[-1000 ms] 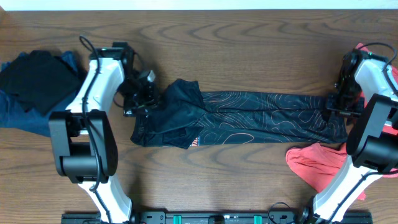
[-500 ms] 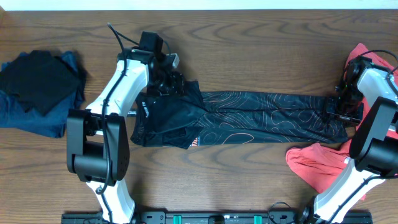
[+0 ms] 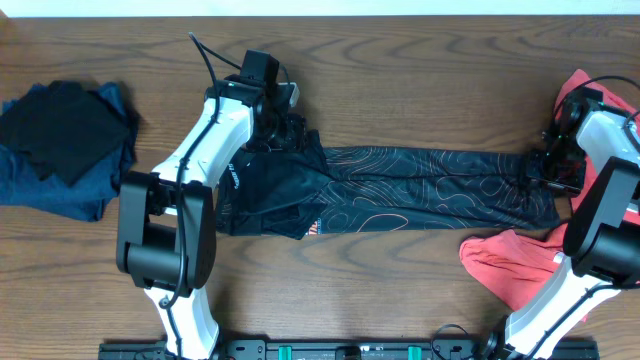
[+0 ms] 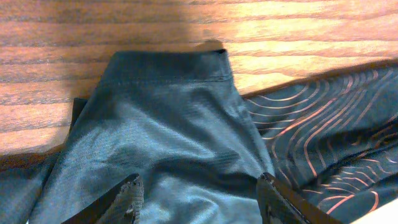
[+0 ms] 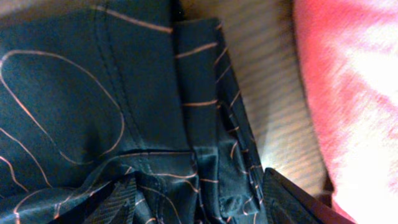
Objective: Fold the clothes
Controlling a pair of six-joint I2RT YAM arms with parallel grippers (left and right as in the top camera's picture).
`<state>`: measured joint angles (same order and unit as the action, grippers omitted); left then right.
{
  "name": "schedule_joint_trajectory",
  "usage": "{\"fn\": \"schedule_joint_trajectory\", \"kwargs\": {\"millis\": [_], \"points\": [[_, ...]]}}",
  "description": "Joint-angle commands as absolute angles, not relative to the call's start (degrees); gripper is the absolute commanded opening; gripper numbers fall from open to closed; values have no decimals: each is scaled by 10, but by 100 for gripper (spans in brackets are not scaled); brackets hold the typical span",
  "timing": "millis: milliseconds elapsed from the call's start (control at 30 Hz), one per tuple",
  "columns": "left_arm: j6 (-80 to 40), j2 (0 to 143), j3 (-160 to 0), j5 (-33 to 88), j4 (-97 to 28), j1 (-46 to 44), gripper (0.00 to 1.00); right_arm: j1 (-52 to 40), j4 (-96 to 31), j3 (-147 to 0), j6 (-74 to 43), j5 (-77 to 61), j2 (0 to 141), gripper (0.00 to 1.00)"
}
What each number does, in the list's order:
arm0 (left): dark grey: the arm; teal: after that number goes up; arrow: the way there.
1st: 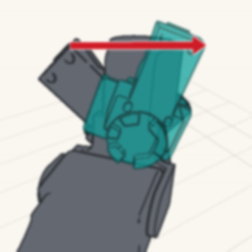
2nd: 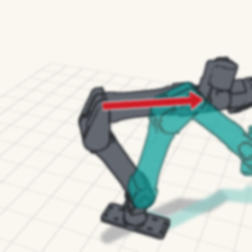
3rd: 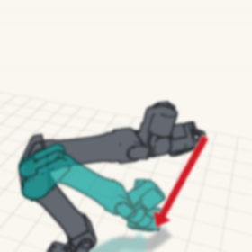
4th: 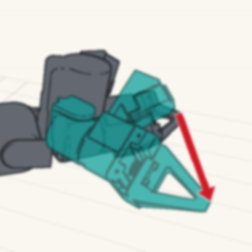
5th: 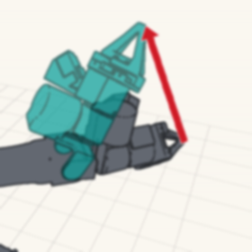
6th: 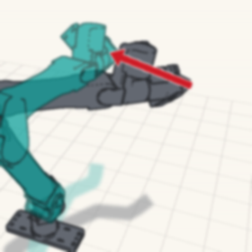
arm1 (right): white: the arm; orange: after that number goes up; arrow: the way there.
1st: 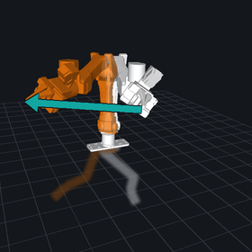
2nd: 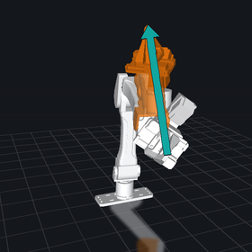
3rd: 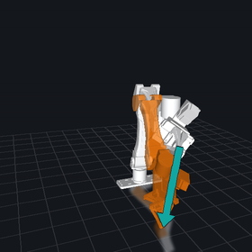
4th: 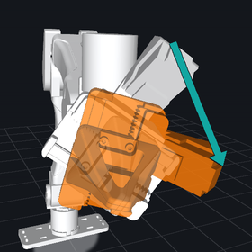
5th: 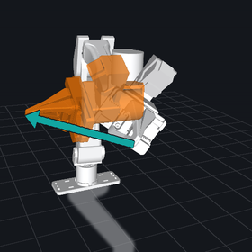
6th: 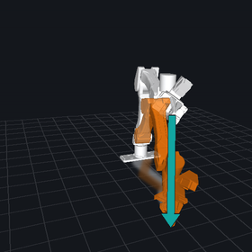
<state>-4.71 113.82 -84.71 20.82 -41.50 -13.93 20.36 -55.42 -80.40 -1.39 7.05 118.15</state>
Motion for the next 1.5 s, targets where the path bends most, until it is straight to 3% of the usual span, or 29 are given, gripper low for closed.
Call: {"fn": "schedule_joint_trajectory", "kwargs": {"millis": [0,300,667,1000,1067,1167,1233,1400,1467], "points": [[-52,1149,-846,198,-415,-138,60,218,-529,-790,-13,71,1200,66],[-56,1155,-846,198,-397,-143,62,230,-532,-789,14,56,1200,68],[-63,1202,-846,197,-287,-191,63,229,-542,-789,14,53,1200,69],[-85,1249,-846,134,-253,-194,63,229,-544,-789,14,53,1200,68],[-85,1251,-846,134,-251,-195,57,229,-544,-789,14,53,1200,67],[-85,1252,-846,134,-251,-195,33,229,-544,-789,14,53,1200,66],[-85,1252,-846,134,-252,-195,24,229,-544,-789,14,53,1200,65],[-85,1252,-846,135,-257,-195,6,229,-544,-789,14,53,1200,65],[-85,1249,-846,144,-263,-195,6,229,-544,-789,14,53,1200,65]]}}
